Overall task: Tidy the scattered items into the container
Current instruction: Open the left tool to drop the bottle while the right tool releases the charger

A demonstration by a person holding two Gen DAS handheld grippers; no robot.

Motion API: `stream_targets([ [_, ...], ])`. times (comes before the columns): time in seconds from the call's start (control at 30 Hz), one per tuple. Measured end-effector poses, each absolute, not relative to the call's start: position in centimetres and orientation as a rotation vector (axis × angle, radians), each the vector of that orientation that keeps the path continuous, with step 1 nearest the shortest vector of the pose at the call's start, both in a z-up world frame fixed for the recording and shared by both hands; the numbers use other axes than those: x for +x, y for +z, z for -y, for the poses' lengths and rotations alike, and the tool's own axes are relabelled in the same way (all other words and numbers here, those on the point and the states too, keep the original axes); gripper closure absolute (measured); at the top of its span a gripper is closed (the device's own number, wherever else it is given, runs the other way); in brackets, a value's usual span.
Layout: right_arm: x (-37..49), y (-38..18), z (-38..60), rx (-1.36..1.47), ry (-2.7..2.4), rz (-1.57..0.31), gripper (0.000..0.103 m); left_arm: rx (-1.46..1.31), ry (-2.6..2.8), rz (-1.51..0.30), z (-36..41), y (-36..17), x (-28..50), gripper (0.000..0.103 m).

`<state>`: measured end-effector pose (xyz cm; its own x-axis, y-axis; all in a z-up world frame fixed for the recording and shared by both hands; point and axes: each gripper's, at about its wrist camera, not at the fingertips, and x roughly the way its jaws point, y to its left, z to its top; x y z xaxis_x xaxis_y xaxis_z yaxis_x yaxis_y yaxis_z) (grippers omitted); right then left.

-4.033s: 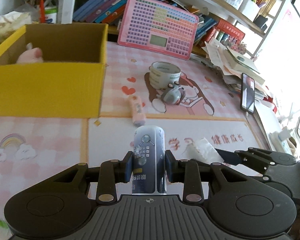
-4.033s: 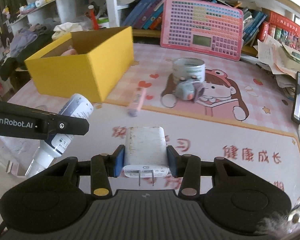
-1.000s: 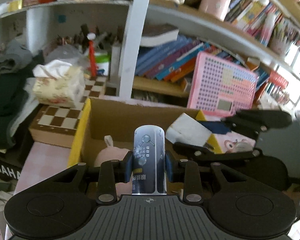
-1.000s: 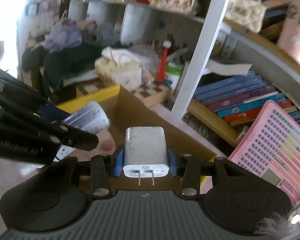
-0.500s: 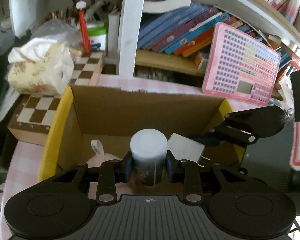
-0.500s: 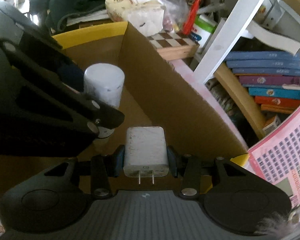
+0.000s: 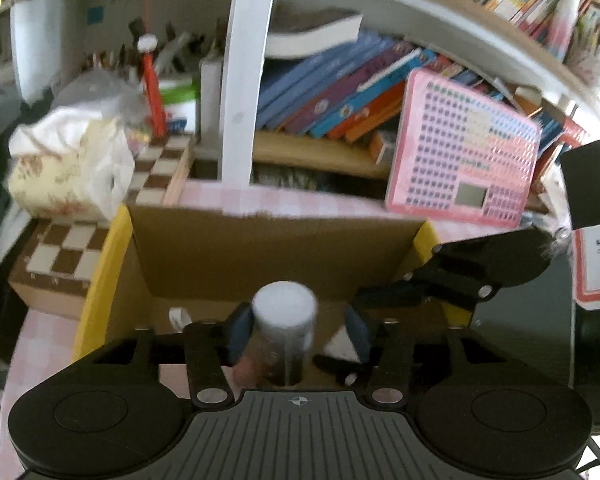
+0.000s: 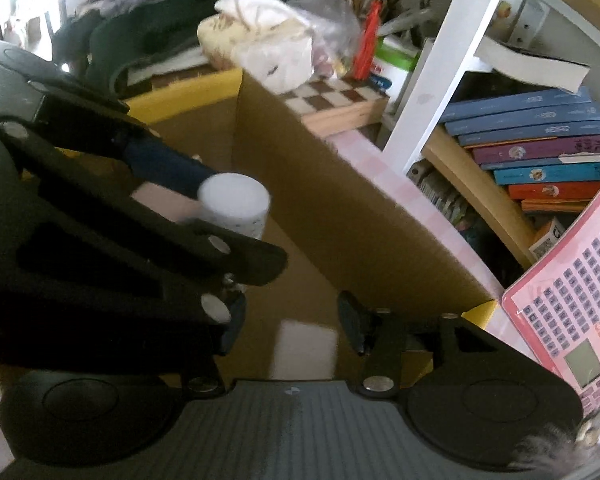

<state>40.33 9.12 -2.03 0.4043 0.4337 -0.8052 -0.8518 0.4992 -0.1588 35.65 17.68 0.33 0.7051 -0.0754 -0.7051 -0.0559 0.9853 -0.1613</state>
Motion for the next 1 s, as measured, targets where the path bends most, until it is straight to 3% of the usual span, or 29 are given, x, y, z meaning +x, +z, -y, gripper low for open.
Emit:
stream_targets([
  [0.5,36.5,2.6,-7.6,-0.541,0.842,-0.696,0.04,-0.137,-0.046,-0.606,-17.4,4.9,29.5,0.027],
  [0.63,34.7,4.4,-6.5,-0.507,0.802,-0.645,0.03,-0.123,-0.049,-0.555,-17.6,6.1,26.9,0.022],
  [0.77,32.1,6.2,-5.5,-0.467,0.755,-0.598,0.025,-0.085,-0.027,-0.513,-17.8,7.2,24.0,0.013],
  [1.0,27.4,8.1,-4.7,-0.435,0.741,-0.535,0.023,-0.084,0.013,-0.466,-18.6,8.5,19.4,0.008],
])
